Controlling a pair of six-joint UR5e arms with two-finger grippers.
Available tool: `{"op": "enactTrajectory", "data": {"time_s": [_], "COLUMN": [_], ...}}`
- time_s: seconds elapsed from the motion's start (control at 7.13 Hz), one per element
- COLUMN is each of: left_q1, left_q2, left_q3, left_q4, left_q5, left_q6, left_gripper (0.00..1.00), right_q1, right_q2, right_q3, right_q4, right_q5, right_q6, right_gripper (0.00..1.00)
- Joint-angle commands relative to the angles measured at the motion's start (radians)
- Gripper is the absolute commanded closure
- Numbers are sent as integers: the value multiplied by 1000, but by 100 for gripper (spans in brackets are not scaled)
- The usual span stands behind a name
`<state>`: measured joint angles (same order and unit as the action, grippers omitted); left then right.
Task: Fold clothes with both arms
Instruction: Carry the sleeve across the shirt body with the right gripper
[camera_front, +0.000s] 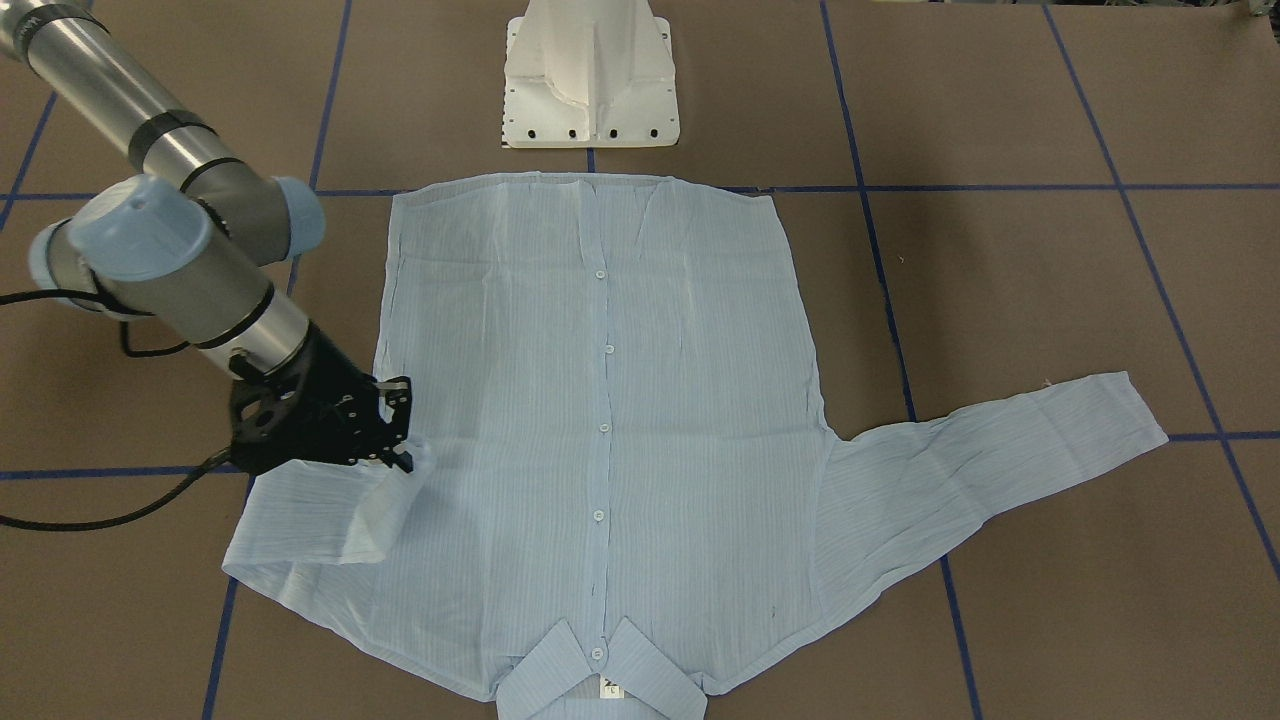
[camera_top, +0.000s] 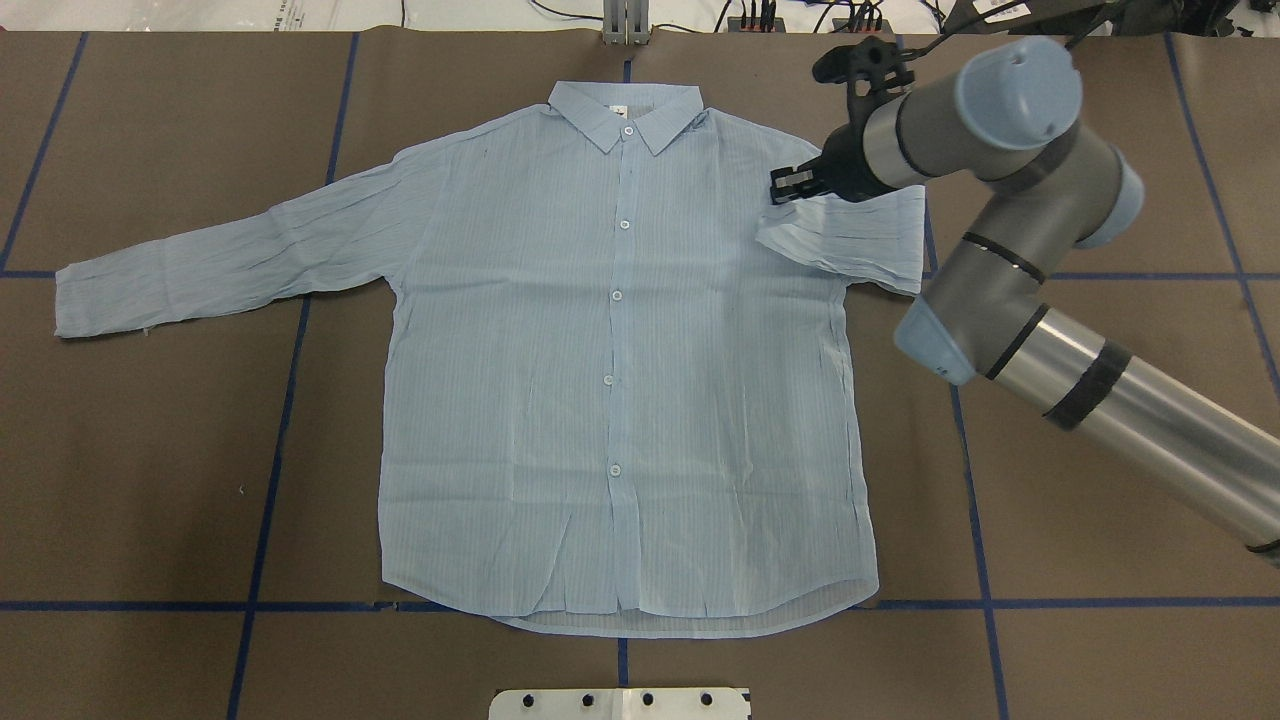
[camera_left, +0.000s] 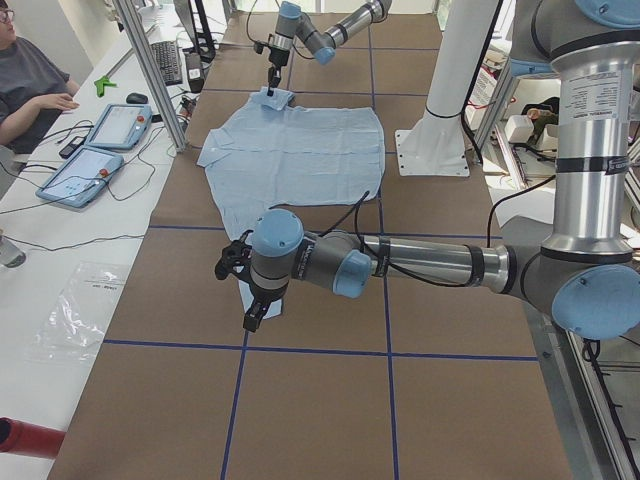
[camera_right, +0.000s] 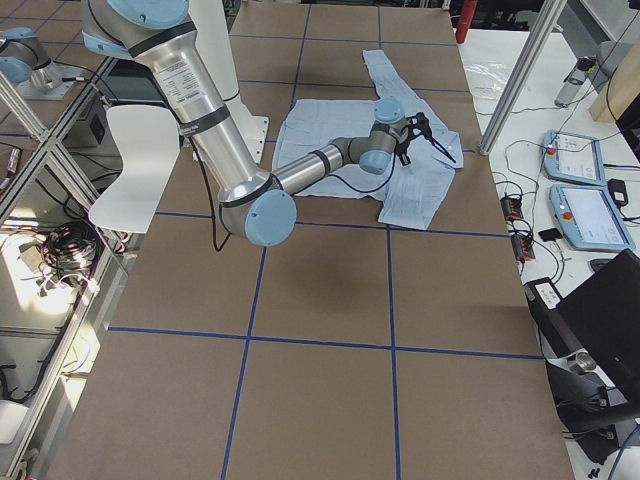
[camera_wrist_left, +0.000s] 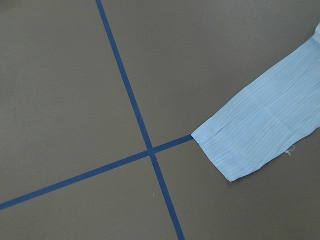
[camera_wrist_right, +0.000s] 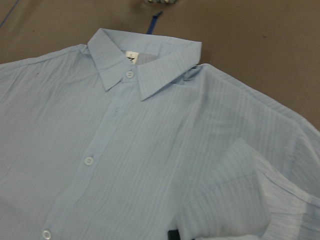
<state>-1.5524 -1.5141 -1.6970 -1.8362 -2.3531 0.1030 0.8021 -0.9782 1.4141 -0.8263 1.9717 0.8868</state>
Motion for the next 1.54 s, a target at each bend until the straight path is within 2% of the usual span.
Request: {"op": "enactTrajectory", "data": {"time_s": [0.0, 0.28, 0.42, 0.84, 0.98, 1.12, 1.26, 1.4], "left_q1": [0, 0, 0, 0, 1, 2, 2, 2], "left_q2": [0, 0, 0, 2, 0, 0, 0, 0], "left_q3": [5, 7, 8, 19, 28, 40, 46, 46], "left_q4": [2, 0, 0, 0, -8, -30, -37, -37], "left_q5": [0, 0, 0, 0, 0, 0, 0, 0], "left_q6": [1, 1, 1, 1, 1, 1, 0, 0], "left_gripper": [0, 0, 0, 0, 0, 0, 0, 0], "right_q1": [-130, -205, -227, -287, -293, -302, -317, -331], "right_q2": [97, 226, 264, 309, 317, 367, 425, 455], "right_q3": [-15, -113, -147, -195, -202, -217, -251, -285], "right_q4": [-4, -4, -5, -13, -23, -118, -181, -182], "right_q5": [-166, -264, -286, -364, -364, -373, -402, -434], "right_q6": [12, 12, 12, 14, 18, 46, 46, 47], "right_gripper": [100, 100, 100, 100, 66, 29, 17, 12]}}
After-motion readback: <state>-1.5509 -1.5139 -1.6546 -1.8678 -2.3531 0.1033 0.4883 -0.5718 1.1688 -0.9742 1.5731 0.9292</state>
